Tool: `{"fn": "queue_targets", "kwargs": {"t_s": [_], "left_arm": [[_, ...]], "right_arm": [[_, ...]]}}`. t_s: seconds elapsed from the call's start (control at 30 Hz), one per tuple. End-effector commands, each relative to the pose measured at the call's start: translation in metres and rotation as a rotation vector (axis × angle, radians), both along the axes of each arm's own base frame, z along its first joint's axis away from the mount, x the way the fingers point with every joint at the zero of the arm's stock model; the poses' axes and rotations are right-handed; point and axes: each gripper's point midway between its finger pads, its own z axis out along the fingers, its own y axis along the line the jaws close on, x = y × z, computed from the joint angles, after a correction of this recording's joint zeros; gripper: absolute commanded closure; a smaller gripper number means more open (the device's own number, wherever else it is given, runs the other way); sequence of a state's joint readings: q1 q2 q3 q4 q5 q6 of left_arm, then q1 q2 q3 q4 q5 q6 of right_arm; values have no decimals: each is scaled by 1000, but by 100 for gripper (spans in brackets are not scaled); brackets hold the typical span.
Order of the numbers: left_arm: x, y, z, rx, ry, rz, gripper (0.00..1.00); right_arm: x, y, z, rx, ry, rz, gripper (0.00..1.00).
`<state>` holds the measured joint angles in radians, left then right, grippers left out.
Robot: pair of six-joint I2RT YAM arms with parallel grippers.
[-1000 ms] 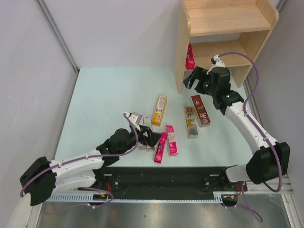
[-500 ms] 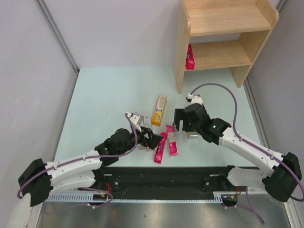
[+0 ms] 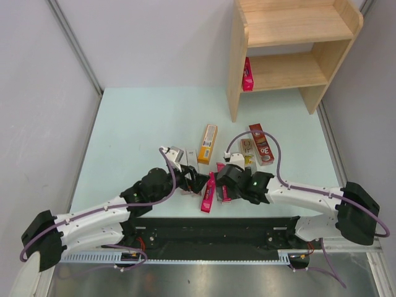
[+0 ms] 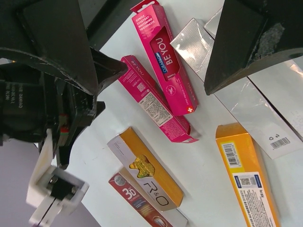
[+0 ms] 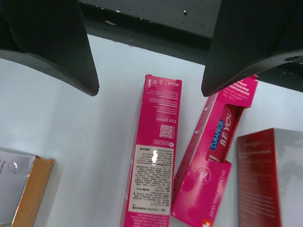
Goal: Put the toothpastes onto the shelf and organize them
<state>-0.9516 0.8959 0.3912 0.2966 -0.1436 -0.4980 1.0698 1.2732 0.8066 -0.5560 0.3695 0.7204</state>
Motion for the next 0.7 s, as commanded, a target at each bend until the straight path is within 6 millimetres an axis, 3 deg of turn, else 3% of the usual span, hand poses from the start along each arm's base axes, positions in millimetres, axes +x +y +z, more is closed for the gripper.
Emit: {"fn": "queue_targets", "kwargs": {"t_s": [0.0,0.13,0.4,0.47,0.67], "left_arm": [[3,-1,21,-52,-18,23,0],[3,1,21,-48,-21,28,0],[3,5,20,-45,-18,42,0],[3,6,20,-47,-17,49,0],[3,8,21,-49,-19,53,0]], "right_arm": [[2,1,-10,2,-12,-50,6],[1,-5,-29,-41,9,-52,8],[0,10,-44,27,42,-28,14],[-1,15,-47,38,49,-18,24],[-2,19,-59,29,66,-16,33]]}}
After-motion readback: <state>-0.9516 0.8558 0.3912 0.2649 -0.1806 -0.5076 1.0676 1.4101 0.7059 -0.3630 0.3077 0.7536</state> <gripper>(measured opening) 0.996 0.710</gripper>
